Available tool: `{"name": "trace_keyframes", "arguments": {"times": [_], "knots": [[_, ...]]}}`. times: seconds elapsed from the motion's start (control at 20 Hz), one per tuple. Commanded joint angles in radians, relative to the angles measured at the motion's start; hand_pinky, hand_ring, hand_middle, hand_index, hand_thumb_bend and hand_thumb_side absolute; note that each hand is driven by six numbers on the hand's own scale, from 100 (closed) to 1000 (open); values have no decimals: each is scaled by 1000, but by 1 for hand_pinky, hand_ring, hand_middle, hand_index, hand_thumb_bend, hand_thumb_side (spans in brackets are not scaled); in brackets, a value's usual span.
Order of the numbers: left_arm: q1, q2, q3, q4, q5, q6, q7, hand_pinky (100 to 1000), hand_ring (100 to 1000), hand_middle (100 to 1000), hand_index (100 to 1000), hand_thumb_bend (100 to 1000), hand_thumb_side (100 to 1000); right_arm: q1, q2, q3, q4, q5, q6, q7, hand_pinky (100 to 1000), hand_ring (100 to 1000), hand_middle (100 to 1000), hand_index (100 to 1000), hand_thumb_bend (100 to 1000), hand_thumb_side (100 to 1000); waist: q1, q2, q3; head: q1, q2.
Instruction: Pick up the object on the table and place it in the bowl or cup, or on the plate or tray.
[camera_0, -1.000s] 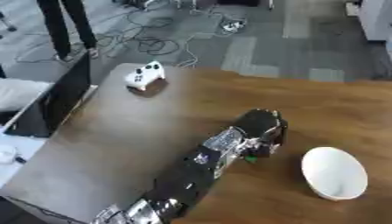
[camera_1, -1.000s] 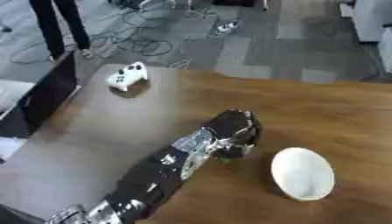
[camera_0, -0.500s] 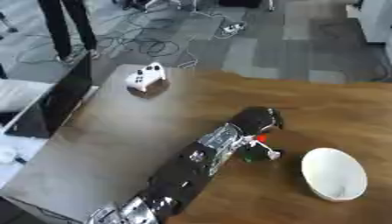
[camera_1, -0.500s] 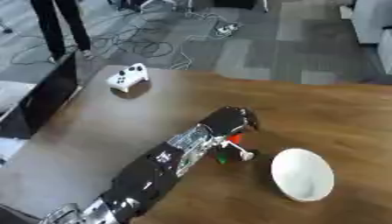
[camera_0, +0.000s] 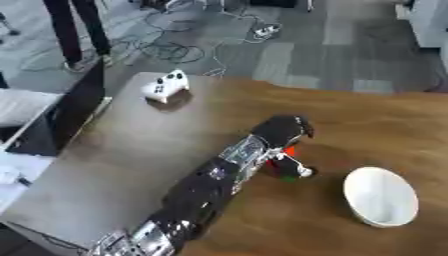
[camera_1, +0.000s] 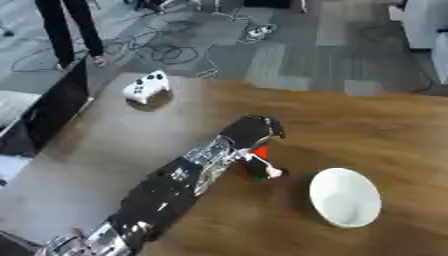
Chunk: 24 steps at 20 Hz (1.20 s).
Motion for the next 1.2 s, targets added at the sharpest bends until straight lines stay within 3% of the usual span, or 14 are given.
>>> {"name": "trace_keyframes", "arguments": {"times": [0.05,0.15,0.25,0.35,0.6,0.9,1.15,1.2], "knots": [[-5,37,20,-16,-12,25,-3,409,520,568,727,836,543,-1,-8,-6,-17,3,-3,0,425,589,678,902,219,746,-5,-19,3,-14,4],[-2,41,26,-13,-4,37,-4,292,448,516,695,805,496,-1,-8,-7,-16,3,-3,0,425,590,678,902,219,746,-5,-19,4,-16,7],[1,42,29,-6,6,51,-7,141,349,439,639,670,279,-1,-7,-7,-16,3,-3,0,425,590,678,902,218,746,-5,-19,5,-17,7],[6,42,28,2,14,67,-14,100,272,368,561,584,100,-1,-7,-8,-16,3,-3,0,425,590,678,902,218,746,-5,-19,5,-19,8],[14,45,21,6,15,80,-51,100,106,250,430,586,140,0,-6,-9,-15,3,-3,-1,425,590,678,903,216,746,-4,-18,4,-22,12],[24,49,24,4,24,93,-60,100,100,175,369,544,102,1,-4,-11,-14,3,-3,-2,425,590,678,903,216,746,-3,-19,7,-28,16],[33,56,24,-6,32,95,-66,100,100,173,367,546,105,1,-4,-12,-13,2,-3,-3,426,591,677,903,216,745,-3,-19,9,-32,18],[35,58,25,-10,34,95,-65,100,100,131,326,515,108,1,-4,-12,-13,2,-3,-3,425,591,677,903,215,746,-3,-19,10,-34,18]]}}
